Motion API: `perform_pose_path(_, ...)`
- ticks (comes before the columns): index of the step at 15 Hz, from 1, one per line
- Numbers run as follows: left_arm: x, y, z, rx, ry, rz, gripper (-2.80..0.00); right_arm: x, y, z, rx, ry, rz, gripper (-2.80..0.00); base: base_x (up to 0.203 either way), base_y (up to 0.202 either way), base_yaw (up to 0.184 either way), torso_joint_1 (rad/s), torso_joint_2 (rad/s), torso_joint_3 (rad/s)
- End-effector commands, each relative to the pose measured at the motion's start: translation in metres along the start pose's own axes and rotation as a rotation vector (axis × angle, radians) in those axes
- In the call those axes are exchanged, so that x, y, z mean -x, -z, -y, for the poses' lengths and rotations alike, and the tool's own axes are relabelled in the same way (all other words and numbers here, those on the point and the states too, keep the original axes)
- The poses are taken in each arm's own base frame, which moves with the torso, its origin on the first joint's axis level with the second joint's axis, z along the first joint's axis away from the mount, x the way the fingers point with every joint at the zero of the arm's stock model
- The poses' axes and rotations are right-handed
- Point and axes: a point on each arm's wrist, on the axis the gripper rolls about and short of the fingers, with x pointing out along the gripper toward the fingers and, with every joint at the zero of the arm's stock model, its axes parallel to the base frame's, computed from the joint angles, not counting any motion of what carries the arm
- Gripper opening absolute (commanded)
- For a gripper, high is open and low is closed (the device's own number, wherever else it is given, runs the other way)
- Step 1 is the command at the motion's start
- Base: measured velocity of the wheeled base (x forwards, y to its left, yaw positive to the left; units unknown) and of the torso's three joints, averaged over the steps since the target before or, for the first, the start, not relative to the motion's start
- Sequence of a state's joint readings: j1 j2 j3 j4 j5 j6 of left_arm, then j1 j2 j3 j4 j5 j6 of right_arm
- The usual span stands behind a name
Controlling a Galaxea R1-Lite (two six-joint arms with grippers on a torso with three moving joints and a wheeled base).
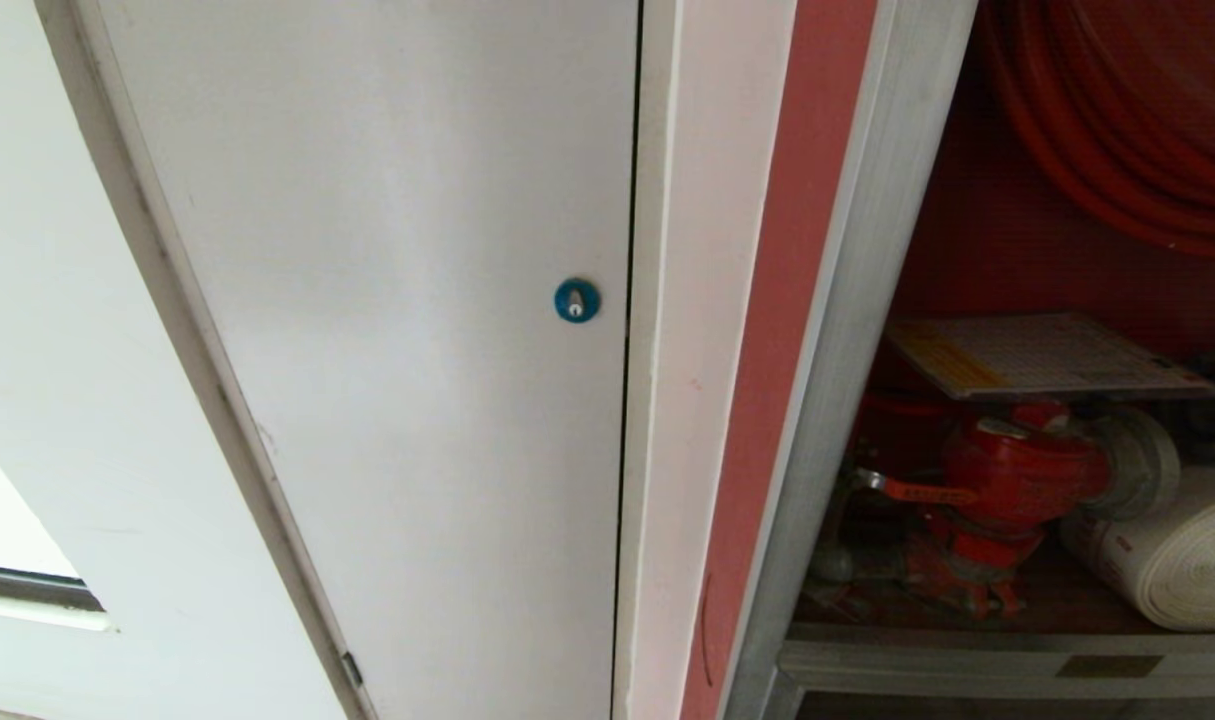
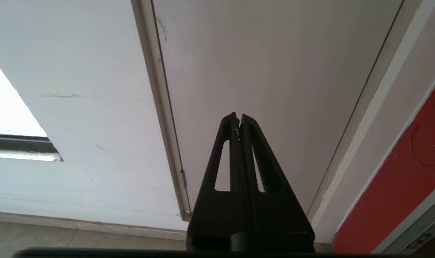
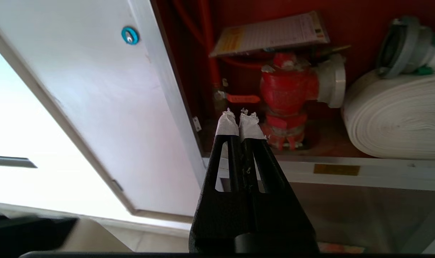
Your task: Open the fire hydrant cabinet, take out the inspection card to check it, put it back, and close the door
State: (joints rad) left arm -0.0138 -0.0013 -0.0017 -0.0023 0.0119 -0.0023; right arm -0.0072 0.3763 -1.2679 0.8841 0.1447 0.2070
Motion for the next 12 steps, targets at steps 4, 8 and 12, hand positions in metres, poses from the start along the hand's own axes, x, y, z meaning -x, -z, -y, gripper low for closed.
perform_pose_path(4,0.0,0.0,0.0,0.001,0.0,-0.002,-2.8,0.018,0.05,0.008,0.068,-0.01,0.096,-2.8,0.0,0.0,0.0,0.0,0.0,0.0)
perform_pose_path(8,0.0,0.0,0.0,0.001,0.0,-0.001,-2.8,0.002,0.08,0.018,0.114,-0.017,0.207,-2.8,0.0,0.0,0.0,0.0,0.0,0.0)
perform_pose_path(12,0.0,0.0,0.0,0.001,0.0,-0.001,-2.8,-0.037,0.108,0.032,0.141,0.097,0.299,-2.8,0.0,0.0,0.0,0.0,0.0,0.0)
